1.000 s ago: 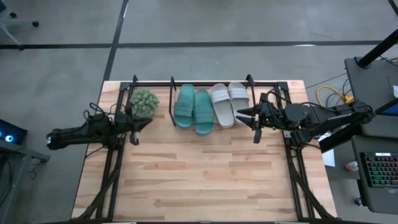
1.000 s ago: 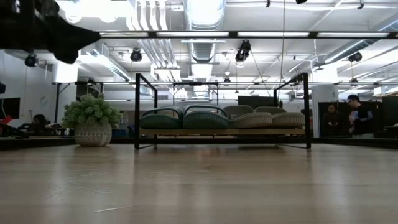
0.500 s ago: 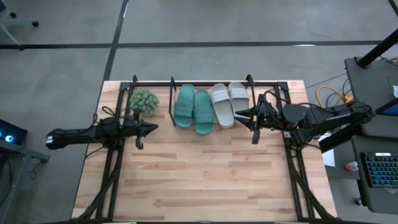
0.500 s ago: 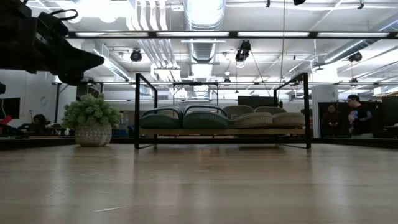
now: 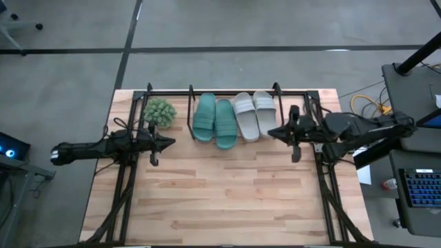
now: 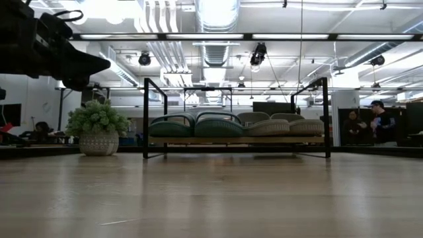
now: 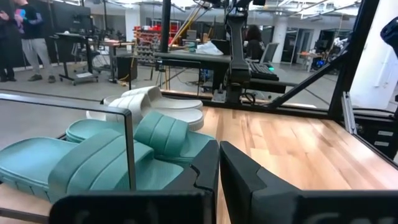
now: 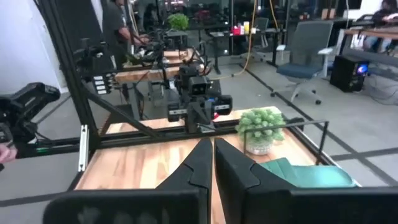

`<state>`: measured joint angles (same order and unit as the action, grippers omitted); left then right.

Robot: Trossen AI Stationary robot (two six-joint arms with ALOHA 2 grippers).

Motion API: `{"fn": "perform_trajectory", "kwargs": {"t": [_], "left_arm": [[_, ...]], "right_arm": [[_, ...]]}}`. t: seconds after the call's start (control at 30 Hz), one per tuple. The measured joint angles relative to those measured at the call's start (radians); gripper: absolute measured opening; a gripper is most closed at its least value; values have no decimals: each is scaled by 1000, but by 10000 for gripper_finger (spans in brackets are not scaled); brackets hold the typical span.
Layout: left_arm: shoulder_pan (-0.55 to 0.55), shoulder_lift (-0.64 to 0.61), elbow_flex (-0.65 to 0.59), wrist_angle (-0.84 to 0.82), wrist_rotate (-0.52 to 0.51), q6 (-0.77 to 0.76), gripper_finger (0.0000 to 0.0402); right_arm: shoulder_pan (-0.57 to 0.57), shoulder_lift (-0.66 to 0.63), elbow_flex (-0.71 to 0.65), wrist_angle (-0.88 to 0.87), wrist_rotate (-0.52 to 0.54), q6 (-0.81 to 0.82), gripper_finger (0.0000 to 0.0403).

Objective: Pick and place slides into the shelf
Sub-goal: Return to Home Position

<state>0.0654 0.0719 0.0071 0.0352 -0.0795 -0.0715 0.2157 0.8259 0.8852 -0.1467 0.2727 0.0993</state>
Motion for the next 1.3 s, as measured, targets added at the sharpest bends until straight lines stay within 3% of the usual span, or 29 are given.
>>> {"fn": "perform_trajectory", "kwargs": {"t": [0.4,0.77,1.0,1.3], "left_arm": [[0,13,-1,1,0,0,0],[0,13,-2,3,0,0,0],[0,13,-2,2,0,0,0],[0,13,-2,1,1,1,0]], "right_arm": [[0,-317,-348,134,-19,-44,8],[-48,-360,-446,211,-11,-135,8],[-79,-549,-546,210,22,-145,8],[-78,-790,-579,-46,16,-153,8]]}}
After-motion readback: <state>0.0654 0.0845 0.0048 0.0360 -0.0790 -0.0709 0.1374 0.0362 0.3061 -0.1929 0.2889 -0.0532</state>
